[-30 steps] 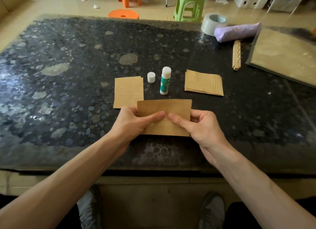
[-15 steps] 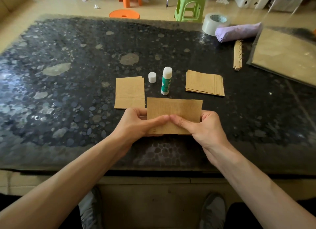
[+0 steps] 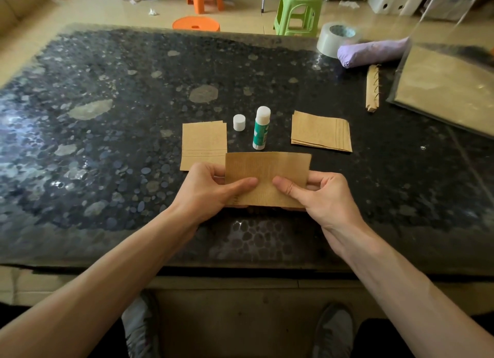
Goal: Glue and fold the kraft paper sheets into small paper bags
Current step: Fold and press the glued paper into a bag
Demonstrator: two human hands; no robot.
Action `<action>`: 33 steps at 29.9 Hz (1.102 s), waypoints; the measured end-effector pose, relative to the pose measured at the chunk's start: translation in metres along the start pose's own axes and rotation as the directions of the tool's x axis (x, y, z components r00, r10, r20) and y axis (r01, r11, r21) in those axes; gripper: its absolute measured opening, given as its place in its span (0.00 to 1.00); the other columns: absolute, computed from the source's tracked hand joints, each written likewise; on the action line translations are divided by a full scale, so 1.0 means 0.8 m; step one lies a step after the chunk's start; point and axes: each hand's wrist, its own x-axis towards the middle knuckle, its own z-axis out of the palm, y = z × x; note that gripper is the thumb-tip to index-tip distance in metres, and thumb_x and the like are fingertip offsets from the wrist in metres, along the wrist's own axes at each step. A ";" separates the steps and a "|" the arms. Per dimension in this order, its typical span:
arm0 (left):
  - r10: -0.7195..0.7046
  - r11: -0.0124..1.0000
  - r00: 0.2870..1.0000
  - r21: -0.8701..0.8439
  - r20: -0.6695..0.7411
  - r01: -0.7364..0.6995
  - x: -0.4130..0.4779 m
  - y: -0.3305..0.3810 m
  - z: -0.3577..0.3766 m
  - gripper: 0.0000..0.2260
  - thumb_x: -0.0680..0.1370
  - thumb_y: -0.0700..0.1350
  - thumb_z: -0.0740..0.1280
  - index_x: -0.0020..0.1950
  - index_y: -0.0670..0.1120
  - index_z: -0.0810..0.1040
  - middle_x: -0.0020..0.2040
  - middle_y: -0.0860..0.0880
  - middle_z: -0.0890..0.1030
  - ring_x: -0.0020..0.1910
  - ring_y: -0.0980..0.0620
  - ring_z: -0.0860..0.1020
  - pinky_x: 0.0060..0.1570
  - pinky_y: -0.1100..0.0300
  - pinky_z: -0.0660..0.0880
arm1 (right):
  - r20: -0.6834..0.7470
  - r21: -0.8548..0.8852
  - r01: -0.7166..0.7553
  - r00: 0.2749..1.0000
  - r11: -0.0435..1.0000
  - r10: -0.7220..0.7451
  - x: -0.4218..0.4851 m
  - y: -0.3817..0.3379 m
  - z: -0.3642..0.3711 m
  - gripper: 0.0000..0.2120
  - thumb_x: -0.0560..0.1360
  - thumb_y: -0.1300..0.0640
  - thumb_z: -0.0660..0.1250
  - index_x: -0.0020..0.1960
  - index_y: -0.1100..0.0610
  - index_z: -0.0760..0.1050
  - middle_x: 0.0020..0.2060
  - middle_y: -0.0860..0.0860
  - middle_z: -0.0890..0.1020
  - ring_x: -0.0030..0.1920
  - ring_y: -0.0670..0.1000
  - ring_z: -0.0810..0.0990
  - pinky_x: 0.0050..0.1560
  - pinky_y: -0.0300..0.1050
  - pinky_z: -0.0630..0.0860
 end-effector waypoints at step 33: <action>-0.059 0.990 0.992 -0.124 0.111 0.072 -0.006 -0.005 0.010 0.12 0.75 0.43 0.75 0.56 0.38 0.83 0.46 0.44 0.87 0.47 0.48 0.87 0.45 0.61 0.83 | 0.004 0.040 0.008 1.000 0.999 -0.008 -0.008 0.009 0.011 0.14 0.69 0.52 0.81 0.53 0.53 0.85 0.45 0.47 0.89 0.49 0.47 0.88 0.50 0.47 0.85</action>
